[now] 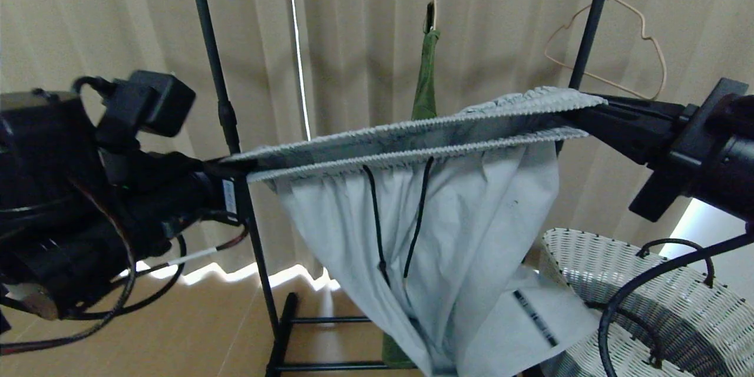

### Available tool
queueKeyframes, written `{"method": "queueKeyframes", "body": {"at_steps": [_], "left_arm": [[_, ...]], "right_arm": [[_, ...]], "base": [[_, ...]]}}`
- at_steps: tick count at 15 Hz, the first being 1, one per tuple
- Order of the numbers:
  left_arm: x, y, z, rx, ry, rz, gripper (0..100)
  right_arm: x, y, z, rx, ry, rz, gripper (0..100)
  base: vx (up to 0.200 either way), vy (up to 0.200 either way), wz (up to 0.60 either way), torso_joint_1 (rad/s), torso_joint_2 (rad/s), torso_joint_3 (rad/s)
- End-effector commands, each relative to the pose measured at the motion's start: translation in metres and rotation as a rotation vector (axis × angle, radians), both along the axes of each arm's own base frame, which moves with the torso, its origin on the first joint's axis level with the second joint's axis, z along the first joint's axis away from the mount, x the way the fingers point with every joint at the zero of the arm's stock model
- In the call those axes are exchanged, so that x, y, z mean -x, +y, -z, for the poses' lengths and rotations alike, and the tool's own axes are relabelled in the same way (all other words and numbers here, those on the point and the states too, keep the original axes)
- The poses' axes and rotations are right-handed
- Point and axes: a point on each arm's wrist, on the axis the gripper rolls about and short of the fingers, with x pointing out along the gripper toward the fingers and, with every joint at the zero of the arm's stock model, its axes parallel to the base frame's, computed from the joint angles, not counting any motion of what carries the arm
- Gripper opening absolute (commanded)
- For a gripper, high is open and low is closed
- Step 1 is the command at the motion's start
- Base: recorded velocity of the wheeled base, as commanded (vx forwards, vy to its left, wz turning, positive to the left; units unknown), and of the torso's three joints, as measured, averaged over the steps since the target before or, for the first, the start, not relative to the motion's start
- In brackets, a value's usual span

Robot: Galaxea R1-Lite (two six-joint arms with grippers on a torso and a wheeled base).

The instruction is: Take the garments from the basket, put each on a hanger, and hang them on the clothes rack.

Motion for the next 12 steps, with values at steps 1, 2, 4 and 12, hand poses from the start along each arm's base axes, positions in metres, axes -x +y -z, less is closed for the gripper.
{"method": "queueKeyframes", "body": {"at_steps": [1,2,4,12], "left_arm": [[0.004,0.024,-0.032,0.044,-0.114,-0.088,0],[0.004,0.030,-0.045,0.062,-0.158,-0.117,0],[0.005,0.032,-0.066,0.093,-0.225,-0.122,0],[0.007,0.033,-0.081,0.092,-0.276,-0.123,0]], "right_arm": [[-0.013,0.008,0.004,0.011,0.013,0.010,0],[-0.017,0.011,-0.003,-0.007,-0.010,0.008,0],[-0.019,0.013,-0.018,-0.037,-0.047,0.007,0],[-0.022,0.012,-0.035,-0.088,-0.081,0.016,0]], "base": [[0.000,0.000,0.00,0.000,0.00,0.000],[0.000,0.000,0.00,0.000,0.00,0.000],[0.000,0.000,0.00,0.000,0.00,0.000],[0.000,0.000,0.00,0.000,0.00,0.000]]}}
